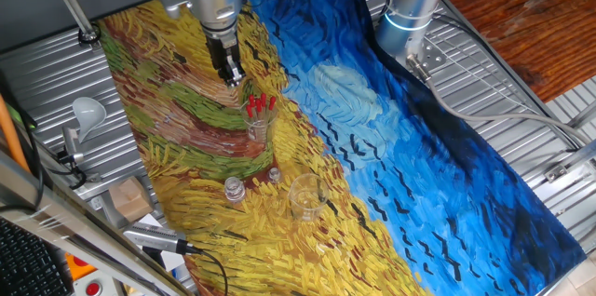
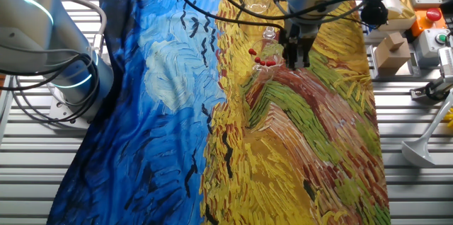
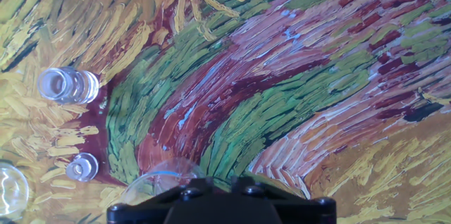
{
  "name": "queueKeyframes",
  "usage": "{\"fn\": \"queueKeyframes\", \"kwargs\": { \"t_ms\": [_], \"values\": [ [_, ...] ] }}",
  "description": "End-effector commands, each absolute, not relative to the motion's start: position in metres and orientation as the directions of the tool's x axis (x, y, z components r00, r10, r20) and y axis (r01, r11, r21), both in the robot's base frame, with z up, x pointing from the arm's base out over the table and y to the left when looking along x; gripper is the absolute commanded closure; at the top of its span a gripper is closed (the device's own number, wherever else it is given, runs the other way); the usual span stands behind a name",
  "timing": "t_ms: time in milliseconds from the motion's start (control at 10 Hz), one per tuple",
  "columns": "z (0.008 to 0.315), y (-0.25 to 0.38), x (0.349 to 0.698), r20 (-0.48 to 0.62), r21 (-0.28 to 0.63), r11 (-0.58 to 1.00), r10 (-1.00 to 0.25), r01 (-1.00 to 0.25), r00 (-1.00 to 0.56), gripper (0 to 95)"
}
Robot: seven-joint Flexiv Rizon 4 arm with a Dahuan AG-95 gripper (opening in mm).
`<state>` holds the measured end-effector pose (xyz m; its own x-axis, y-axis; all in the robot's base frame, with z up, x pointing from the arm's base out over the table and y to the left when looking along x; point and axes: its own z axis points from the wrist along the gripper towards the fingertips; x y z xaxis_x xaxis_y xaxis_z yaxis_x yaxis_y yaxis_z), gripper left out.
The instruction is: Transfer liquid using a dropper
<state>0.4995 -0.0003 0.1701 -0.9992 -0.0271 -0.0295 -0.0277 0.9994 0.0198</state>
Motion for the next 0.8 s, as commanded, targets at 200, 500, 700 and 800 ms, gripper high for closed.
{"fn": "queueKeyframes", "kwargs": {
  "t_ms": [200,500,700,800],
  "values": [
    [0.1693,0.0002,0.4979,-0.031,0.019,0.993,-0.117,-0.117,-0.993,95.0],
    [0.1683,0.0002,0.4941,-0.032,0.017,0.987,-0.157,-0.158,-0.987,95.0],
    [0.1684,0.0000,0.4939,-0.032,0.016,0.983,-0.181,-0.181,-0.983,95.0],
    [0.1684,0.0000,0.4939,-0.032,0.016,0.983,-0.182,-0.182,-0.983,95.0]
  ]
}}
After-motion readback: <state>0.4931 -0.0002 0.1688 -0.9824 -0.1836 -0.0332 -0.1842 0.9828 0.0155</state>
